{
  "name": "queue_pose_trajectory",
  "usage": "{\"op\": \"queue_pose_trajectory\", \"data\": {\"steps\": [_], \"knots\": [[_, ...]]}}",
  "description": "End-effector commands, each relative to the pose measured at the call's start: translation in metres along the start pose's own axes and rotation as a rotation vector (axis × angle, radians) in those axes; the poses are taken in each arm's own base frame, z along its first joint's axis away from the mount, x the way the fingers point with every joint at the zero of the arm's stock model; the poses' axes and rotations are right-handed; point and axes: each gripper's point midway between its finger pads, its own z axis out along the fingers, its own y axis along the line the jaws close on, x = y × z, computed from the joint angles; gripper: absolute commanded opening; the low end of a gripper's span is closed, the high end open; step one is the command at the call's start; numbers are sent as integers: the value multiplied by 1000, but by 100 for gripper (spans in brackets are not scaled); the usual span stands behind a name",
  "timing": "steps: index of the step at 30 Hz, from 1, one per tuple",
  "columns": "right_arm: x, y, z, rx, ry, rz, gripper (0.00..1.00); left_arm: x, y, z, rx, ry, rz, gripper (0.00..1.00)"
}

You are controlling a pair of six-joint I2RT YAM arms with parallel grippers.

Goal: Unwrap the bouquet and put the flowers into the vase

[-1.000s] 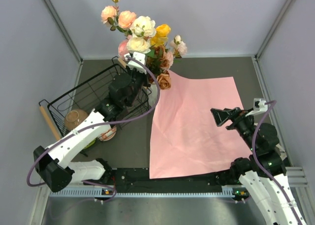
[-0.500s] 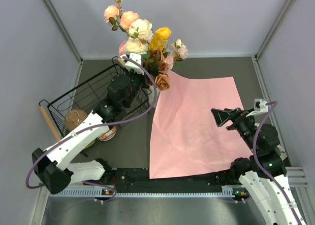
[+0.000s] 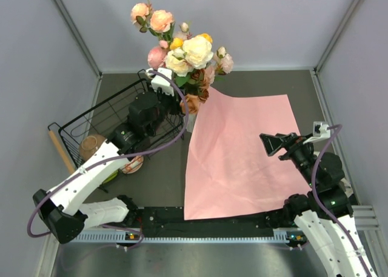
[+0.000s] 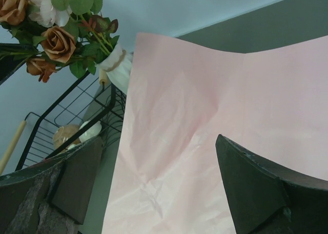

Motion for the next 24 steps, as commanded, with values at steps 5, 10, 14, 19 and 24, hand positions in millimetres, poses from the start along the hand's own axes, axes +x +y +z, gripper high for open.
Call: {"op": "queue_pose_trajectory", "data": {"steps": [5, 10, 14, 19, 24], "knots": [[-5, 5, 2, -21, -11, -1, 93, -39, 4, -26, 1, -43, -55, 81], [-7, 4, 2, 2, 8, -26, 93, -61, 13, -63, 16, -86, -65, 87], [-4, -6, 4, 78, 73, -59, 94, -78, 21, -95, 28, -114, -75, 90], [0, -18, 5, 176, 194, -118, 99, -91, 29, -135, 57, -146, -92, 95], [-23, -15, -14, 235, 205, -198, 99, -111, 33, -165, 88, -217, -133, 98]]}}
